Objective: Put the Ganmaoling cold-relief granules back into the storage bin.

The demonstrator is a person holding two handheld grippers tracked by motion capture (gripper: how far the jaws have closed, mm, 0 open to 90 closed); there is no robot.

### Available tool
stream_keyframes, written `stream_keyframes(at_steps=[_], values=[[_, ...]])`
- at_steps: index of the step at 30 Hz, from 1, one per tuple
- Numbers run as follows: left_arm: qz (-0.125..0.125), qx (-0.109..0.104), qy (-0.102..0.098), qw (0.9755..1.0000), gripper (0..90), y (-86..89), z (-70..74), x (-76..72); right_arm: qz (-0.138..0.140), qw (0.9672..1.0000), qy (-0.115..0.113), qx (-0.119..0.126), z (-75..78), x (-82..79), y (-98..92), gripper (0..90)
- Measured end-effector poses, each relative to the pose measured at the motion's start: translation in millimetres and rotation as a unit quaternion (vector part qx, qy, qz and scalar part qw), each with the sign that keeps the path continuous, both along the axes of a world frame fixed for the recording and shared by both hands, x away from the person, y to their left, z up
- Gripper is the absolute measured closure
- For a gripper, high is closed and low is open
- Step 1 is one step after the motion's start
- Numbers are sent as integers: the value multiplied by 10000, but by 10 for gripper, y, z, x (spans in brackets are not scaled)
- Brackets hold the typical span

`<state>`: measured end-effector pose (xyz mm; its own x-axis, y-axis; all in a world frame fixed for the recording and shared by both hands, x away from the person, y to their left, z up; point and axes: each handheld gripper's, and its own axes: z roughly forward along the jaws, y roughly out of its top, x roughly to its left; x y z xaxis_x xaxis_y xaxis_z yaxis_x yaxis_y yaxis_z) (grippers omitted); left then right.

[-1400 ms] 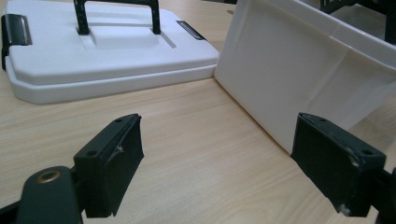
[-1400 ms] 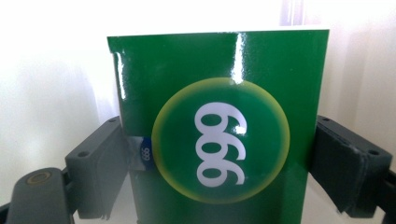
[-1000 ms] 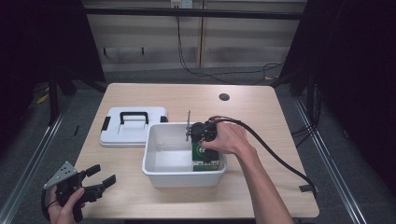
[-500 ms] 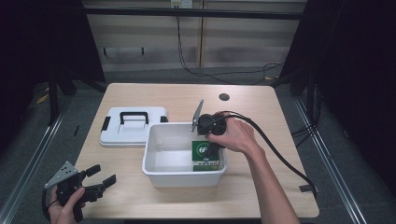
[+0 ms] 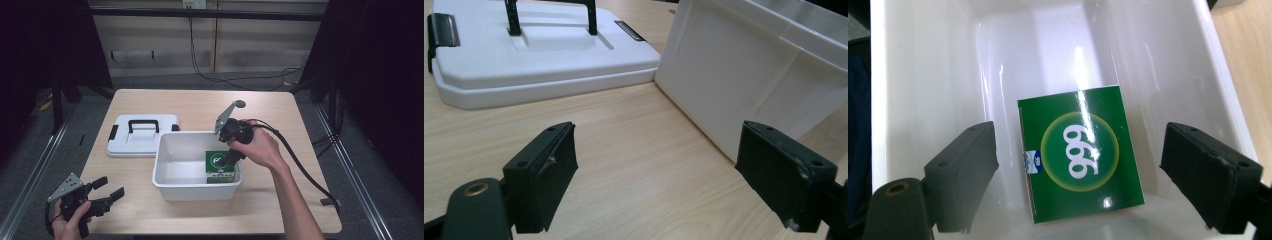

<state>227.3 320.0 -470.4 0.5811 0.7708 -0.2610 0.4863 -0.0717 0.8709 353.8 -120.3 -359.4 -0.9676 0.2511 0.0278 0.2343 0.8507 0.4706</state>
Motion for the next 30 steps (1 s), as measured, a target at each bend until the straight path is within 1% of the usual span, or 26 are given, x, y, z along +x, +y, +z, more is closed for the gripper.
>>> stream_keyframes(at_steps=[1, 4, 5, 6, 7, 8, 9, 10, 11, 12, 13, 14, 15, 16, 17, 19, 21, 23, 24, 25, 27, 29, 30], values=[[7, -13, 10, 10000, 161, -1, 0, -2, 4, 10000, -45, 46, 3, -5, -24, 146], [27, -18, 20, 10000, 161, 5, -1, -2, -95, 9992, -112, 378, -4, -24, -113, 146], [31, -11, 16, 10000, 160, 8, -1, -1, -160, 9988, -151, 443, -13, -32, -139, 146], [40, -14, 22, 10000, 161, 9, -1, -1, -192, 9986, -210, 456, -20, -46, -164, 146], [47, -13, 23, 10000, 161, 9, -2, -1, -283, 9978, -240, 541, -34, -59, -221, 146], [47, -13, 23, 10000, 161, 9, -2, -1, -283, 9978, -240, 541, -34, -59, -221, 146], [53, -7, 4, 10000, 161, 11, 1, -4, -436, 9966, -274, 642, -42, -79, -304, 146], [66, -5, 1, 10000, 161, 12, 3, -7, -436, 9966, -274, 642, -42, -79, -304, 146], [67, -15, -2, 10000, 161, 16, 2, -7, -456, 9962, -259, 695, -48, -86, -332, 147], [64, -13, 3, 10000, 161, 17, 1, -7, -524, 9955, -247, 745, -54, -101, -375, 146], [72, -22, 11, 10000, 161, 16, -1, -5, -581, 9948, -304, 774, -59, -123, -435, 146], [62, -12, 9, 10000, 161, 16, -2, -4, -581, 9948, -304, 774, -59, -123, -435, 146], [51, -12, 11, 10000, 161, 9, 0, -4, -642, 9937, -293, 868, -61, -158, -503, 146], [51, -12, 11, 10000, 160, 9, 0, -4, -642, 9937, -293, 868, -61, -158, -503, 146], [58, 5, 14, 10000, 161, 11, -1, -4, -676, 9928, -331, 929, -62, -187, -555, 146], [63, 8, 15, 10000, 161, 13, 0, -3, -665, 9931, -328, 905, -56, -206, -582, 146], [74, -3, 12, 10000, 160, 11, 2, -1, -686, 9923, -357, 965, -50, -248, -631, 146], [63, 14, 17, 10000, 161, 12, -1, 2, -764, 9901, -441, 1095, -45, -277, -685, 146], [67, 26, 16, 10000, 161, 14, -1, 2, -820, 9883, -506, 1178, -42, -300, -725, 146], [88, -7, 24, 10000, 161, 13, 1, -3, -947, 9856, -573, 1280, -42, -335, -785, 145], [83, 5, 20, 10000, 161, 15, 1, -4, -992, 9850, -588, 1280, -41, -359, -819, 145], [93, 19, 23, 10000, 161, 16, -2, -6, -1077, 9830, -661, 1330, -45, -403, -886, 145], [87, 27, 21, 10000, 161, 16, -1, -7, -1101, 9833, -659, 1292, -40, -435, -933, 145]])
